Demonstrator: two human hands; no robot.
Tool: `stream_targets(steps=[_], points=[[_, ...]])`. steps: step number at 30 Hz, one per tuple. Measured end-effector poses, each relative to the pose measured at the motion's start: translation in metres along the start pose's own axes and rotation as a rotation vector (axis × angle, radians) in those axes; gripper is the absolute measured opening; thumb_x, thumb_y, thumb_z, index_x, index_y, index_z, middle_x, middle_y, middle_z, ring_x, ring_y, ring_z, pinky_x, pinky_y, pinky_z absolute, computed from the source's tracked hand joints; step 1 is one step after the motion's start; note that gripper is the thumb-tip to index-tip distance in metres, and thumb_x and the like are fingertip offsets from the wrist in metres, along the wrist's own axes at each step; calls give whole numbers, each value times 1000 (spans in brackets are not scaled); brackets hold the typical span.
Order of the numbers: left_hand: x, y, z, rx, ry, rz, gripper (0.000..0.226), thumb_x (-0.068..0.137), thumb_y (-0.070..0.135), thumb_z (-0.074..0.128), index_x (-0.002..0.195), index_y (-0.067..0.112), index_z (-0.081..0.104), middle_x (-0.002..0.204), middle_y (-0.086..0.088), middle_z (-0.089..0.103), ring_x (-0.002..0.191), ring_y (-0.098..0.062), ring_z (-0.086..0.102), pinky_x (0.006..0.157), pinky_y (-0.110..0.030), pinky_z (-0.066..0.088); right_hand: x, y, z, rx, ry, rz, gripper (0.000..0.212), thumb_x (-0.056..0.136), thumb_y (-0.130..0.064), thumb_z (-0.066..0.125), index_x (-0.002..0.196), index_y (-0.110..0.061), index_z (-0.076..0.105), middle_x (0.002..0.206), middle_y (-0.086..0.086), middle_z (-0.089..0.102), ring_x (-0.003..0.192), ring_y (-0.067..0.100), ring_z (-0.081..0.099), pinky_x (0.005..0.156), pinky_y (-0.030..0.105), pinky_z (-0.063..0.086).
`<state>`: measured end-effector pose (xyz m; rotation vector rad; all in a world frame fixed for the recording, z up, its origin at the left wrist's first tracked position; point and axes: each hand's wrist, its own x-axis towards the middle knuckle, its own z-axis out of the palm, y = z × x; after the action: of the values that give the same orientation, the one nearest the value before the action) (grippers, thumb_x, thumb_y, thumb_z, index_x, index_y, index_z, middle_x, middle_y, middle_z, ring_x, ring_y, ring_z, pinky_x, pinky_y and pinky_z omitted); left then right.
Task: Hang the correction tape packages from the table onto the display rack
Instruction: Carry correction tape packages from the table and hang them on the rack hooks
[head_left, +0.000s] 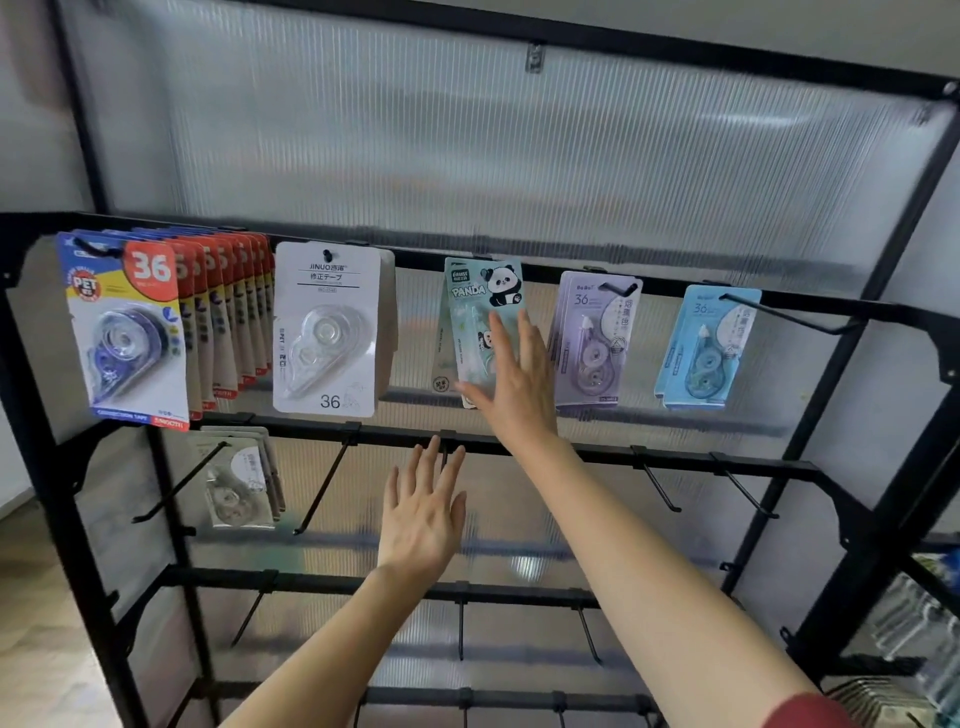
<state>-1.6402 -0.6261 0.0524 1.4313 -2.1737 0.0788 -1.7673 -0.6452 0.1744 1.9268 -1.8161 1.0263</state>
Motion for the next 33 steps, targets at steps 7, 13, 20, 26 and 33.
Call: stream_targets(steps=[7, 13, 20, 26, 33], points=[[-8, 8, -12, -52, -19, -114, 58, 101, 44, 23, 152, 23, 6, 160, -4, -3, 146, -22, 0, 117, -40, 4, -81, 13, -19, 116, 22, -6, 60, 92, -27, 59, 144, -11, 35, 153, 17, 25, 143, 31, 22, 113, 43, 22], [-57, -7, -28, -63, 27, -103, 63, 98, 45, 36, 151, 25, 8, 159, -2, 6, 146, -20, 7, 117, -34, 2, -158, 16, -6, 190, 58, -62, 51, 79, -8, 74, 126, 0, 56, 133, 22, 52, 123, 39, 50, 97, 50, 43], [-190, -67, -43, 34, -20, -417, 62, 96, 35, 46, 150, 18, 22, 158, -7, 16, 146, -24, 10, 117, -37, 5, -226, -23, 38, 289, -236, -132, 55, 84, -11, 69, 134, -1, 49, 139, 23, 46, 129, 40, 44, 103, 54, 40], [-332, -112, -76, 158, -67, -717, 63, 96, 41, 43, 150, 19, 19, 157, -7, 15, 145, -24, 13, 114, -36, 6, -286, -99, 69, 193, -661, -286, 63, 95, -34, 49, 151, -21, 20, 156, 10, 20, 144, 27, 18, 115, 43, 17], [-496, -151, -150, 266, -90, -961, 67, 95, 44, 43, 151, 21, 14, 159, -3, 9, 146, -21, 8, 114, -36, 3, -375, -245, 61, 190, -861, -449, 66, 97, -38, 44, 152, -26, 11, 158, 4, 14, 145, 21, 11, 114, 39, 12]])
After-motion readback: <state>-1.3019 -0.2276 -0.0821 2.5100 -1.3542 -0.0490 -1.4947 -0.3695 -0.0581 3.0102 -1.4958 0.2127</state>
